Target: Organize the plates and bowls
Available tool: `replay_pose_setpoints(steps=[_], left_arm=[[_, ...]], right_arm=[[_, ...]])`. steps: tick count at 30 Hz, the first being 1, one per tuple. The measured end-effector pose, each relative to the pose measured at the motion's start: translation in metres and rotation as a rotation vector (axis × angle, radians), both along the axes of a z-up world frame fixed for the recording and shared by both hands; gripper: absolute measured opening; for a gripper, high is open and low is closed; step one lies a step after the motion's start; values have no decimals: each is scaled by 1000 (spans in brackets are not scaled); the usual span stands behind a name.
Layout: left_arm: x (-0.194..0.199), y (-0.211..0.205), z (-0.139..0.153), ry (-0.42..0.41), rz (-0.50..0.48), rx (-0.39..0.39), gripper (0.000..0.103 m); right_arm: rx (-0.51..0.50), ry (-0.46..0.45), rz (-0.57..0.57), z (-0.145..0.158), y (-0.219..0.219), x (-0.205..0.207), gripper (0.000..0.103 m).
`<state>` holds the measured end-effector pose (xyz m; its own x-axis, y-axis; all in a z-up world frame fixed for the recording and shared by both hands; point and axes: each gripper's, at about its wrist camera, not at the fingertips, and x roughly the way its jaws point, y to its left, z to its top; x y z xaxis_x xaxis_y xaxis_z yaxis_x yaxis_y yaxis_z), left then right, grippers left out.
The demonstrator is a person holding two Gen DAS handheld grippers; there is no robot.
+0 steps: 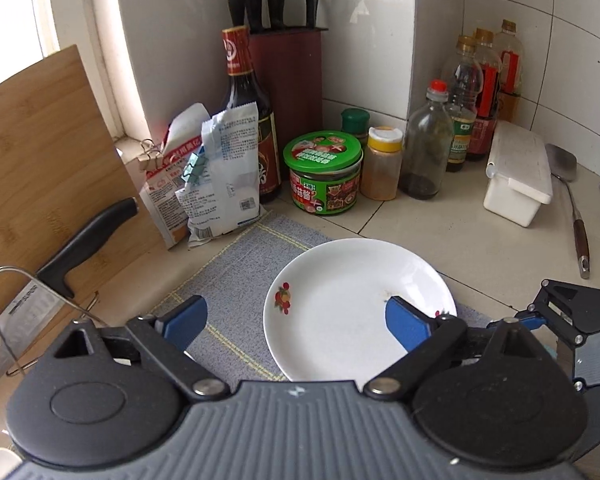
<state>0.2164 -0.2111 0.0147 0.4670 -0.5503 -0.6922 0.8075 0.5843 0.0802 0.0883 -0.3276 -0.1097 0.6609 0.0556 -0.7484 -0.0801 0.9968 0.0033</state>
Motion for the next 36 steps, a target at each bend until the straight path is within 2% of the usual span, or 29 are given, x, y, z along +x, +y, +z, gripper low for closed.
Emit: replay_pose_setpoints(steps=[5,9,18,26,30,36], left_arm=[[-61,37,8,-62,94,-30,97],[-110,67,1,-82,192,-34,98],[-203,127,-35,-34,420,-39,98],[-234,169,-65,21,628,-38,98],[-232,183,-78,17,677,-8,98],[-220,192,-90,8,673,5,98]], right_arm=[[15,-17,0,9,16,-26,103],[45,-21,13,14,25,-50,103],[68,-6,100,16,55,-89,103],[106,13,179,13,72,-99,103],[133,29,188,9,77,-92,103],[160,57,197,4,86,-76,103]])
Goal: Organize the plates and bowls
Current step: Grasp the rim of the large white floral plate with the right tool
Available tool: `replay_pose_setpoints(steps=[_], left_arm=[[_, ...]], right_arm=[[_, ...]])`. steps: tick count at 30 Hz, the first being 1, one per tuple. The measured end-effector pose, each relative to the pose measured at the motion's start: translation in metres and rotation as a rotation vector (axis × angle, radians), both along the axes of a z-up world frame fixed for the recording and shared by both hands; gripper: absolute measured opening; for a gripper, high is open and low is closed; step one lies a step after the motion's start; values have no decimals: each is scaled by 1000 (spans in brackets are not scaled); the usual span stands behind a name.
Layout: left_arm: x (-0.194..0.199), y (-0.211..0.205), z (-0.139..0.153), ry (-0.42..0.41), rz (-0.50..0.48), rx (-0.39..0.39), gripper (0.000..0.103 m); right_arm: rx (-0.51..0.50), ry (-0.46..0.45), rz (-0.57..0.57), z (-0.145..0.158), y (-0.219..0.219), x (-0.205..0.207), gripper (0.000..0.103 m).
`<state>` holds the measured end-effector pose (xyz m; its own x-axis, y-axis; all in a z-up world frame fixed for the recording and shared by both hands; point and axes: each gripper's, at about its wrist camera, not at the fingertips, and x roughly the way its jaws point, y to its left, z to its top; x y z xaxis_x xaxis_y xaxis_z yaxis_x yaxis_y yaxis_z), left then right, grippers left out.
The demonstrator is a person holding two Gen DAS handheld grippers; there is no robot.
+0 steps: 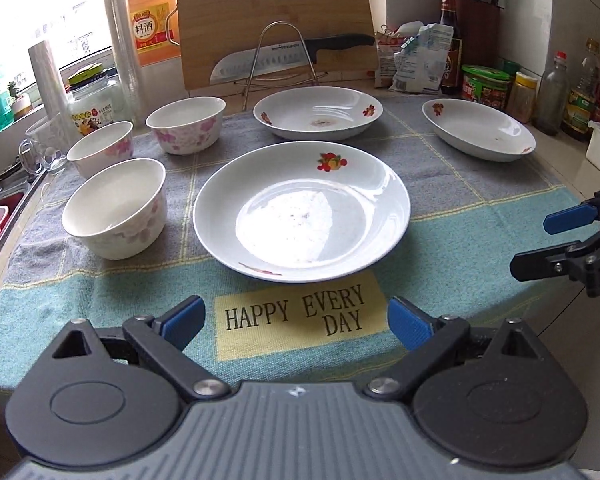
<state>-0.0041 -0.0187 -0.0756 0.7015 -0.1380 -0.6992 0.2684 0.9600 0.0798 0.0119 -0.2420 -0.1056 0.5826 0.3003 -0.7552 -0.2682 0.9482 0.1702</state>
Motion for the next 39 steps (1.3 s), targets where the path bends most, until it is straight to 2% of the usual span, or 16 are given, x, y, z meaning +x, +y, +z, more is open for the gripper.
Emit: replay_pose_setpoints(steps=[13,20,22,29,39], left_arm=[[37,15,-28,55,-136,38,98],[56,30,-34,91,-205,-19,98],[61,33,-36,100,-214,-38,101],[71,39,-39,78,-311,-42,103],[76,45,-41,40,-388,-58,103]], right_arm=[[95,79,100,-7,38,40,103],[71,101,154,-9,66,67,103],[72,109,162,-10,72,75,103],[79,156,146,-17,87,101,103],[71,191,94,-19,101,119,103]])
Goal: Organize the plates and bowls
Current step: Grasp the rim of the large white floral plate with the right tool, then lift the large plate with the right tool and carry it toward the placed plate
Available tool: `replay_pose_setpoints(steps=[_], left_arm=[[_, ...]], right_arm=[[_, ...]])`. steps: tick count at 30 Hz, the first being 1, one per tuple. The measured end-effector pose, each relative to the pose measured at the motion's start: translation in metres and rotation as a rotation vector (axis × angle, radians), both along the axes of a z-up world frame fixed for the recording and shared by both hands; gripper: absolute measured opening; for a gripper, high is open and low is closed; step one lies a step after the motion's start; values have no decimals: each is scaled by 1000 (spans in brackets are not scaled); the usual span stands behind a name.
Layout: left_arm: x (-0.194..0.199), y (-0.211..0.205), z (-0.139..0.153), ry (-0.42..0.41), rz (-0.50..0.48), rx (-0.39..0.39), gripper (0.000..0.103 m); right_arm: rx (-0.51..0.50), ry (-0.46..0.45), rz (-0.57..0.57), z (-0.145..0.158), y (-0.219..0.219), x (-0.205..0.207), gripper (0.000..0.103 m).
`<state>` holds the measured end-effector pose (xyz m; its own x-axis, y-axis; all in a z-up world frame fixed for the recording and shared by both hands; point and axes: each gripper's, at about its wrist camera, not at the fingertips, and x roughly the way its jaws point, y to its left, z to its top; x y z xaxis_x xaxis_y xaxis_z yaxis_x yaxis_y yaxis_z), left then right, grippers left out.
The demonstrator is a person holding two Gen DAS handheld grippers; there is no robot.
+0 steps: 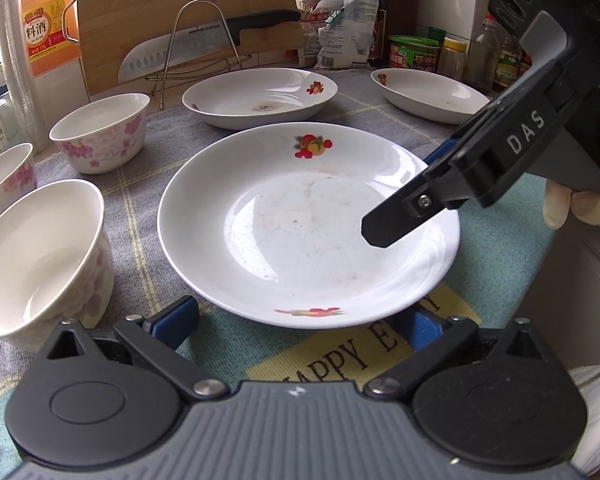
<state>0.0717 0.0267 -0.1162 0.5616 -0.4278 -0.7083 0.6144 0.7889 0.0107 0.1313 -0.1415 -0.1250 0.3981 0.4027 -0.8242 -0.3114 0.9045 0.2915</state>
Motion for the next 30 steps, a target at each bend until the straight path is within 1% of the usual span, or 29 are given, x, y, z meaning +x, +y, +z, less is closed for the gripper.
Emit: replay_pose_setpoints(steps=[7,14,24,30], left_arm=[[1,3,-1,-21,-41,-15,103],[-2,6,-3,-43,-53,-32,103],[-8,8,-4,-58,-68,-42,103],[-7,9,-3,-62,-92,-44,103]], right_arm=[[-20,5,27,0,7,20,103],[-27,25,78,0,12,44,103],[35,70,147,-1,9,71,103],[25,88,189,-1,13,79,103]])
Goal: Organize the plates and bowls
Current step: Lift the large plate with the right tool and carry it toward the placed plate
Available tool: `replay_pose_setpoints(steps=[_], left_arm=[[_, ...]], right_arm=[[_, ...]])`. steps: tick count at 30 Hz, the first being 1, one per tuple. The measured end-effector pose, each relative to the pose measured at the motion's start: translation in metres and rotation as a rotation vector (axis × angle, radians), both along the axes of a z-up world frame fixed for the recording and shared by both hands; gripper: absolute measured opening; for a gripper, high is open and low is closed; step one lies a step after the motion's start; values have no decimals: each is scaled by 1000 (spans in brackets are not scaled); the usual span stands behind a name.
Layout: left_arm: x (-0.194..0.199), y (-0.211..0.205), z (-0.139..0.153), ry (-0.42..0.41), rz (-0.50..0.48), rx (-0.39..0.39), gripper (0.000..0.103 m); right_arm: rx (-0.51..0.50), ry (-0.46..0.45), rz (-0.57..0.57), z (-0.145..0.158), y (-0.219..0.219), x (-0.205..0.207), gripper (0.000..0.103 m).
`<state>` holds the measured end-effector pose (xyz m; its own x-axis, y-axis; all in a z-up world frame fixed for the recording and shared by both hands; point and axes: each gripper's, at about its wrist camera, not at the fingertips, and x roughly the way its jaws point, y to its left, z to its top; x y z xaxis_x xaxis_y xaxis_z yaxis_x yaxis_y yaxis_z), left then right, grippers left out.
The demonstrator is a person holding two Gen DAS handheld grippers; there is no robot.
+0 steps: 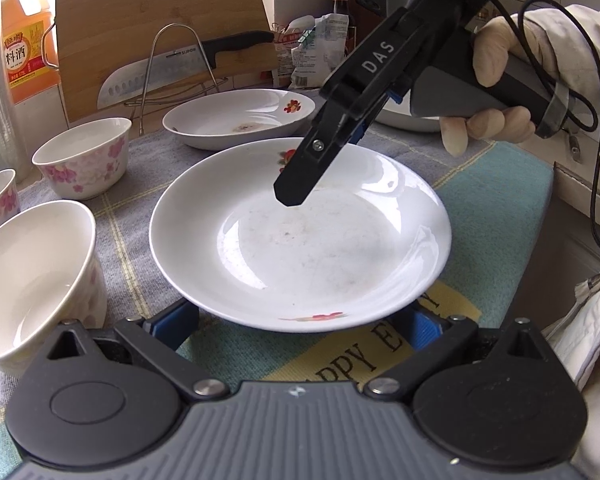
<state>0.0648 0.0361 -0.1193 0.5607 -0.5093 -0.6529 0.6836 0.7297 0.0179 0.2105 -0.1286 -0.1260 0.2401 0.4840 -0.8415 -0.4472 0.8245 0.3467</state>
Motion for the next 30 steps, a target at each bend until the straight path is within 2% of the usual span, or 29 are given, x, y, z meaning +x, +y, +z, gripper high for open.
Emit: replay_pose_setpoints(steps=[4,15,21,30], left_arm=[[2,0,1,1,-14,3,103],[3,-2,1,3,-26,9,103],[0,-5,2,-14,-25,21,103],[2,-6,4,1,-13,26,102]], right_arm=[[-7,18,23,1,1,2,103],[55,121,43,1,-6,17,103],[54,135,66,1,-4,19,103],[32,131,83,1,-1,19,103]])
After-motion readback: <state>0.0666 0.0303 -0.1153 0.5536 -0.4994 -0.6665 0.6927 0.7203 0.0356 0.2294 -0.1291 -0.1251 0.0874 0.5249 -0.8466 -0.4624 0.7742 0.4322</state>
